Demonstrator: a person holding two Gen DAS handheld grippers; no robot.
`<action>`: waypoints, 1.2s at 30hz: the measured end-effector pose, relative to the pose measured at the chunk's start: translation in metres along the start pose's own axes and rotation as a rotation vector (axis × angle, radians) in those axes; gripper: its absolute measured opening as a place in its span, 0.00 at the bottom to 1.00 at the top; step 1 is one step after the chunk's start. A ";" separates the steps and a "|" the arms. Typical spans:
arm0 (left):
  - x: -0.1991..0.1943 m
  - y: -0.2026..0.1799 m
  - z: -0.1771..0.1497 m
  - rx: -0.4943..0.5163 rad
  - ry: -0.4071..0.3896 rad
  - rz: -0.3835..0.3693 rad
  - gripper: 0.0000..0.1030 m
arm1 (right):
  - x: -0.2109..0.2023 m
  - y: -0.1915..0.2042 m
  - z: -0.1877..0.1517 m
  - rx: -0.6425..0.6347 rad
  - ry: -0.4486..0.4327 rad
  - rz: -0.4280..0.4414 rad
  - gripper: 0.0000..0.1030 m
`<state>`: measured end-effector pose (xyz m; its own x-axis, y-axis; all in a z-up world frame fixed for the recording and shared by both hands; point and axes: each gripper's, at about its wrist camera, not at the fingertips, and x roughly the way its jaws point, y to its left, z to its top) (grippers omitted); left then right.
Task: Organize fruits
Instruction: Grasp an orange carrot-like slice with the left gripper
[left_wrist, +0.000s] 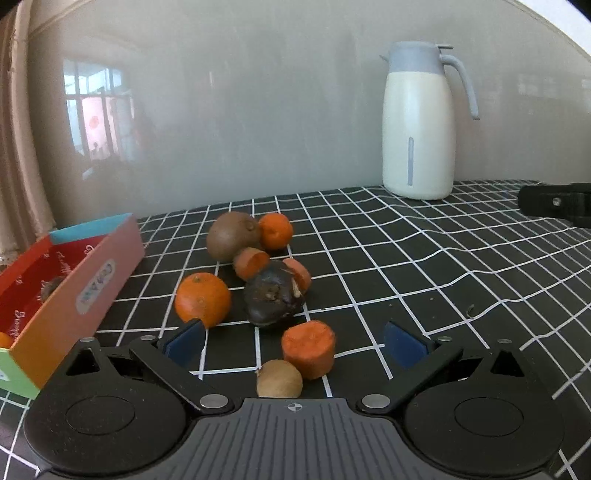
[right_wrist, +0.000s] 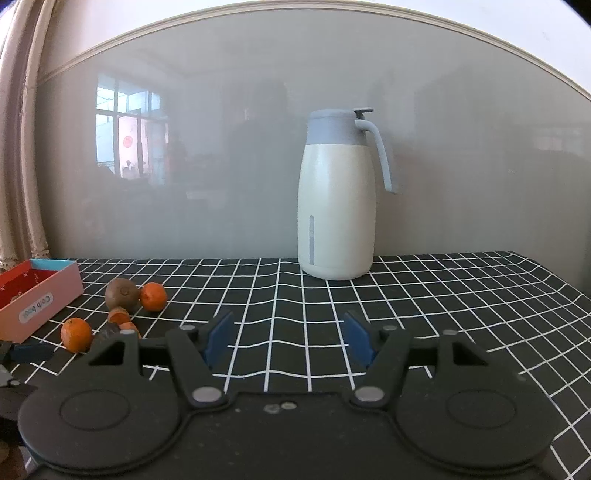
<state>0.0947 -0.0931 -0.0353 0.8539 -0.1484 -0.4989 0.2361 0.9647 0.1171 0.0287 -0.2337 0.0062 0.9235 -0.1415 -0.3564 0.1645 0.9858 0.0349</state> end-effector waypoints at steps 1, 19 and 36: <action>0.003 -0.001 0.001 0.006 0.011 0.000 0.99 | 0.000 -0.001 0.000 0.000 0.001 -0.002 0.64; 0.018 -0.012 0.007 0.054 0.057 -0.033 0.31 | 0.004 -0.006 -0.004 -0.019 0.010 -0.021 0.65; -0.036 0.034 0.023 0.021 -0.127 0.049 0.31 | 0.009 0.011 -0.003 -0.026 0.014 0.004 0.65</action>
<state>0.0828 -0.0604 0.0064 0.9161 -0.1293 -0.3795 0.2014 0.9669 0.1568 0.0383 -0.2237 0.0008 0.9193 -0.1363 -0.3691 0.1515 0.9884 0.0125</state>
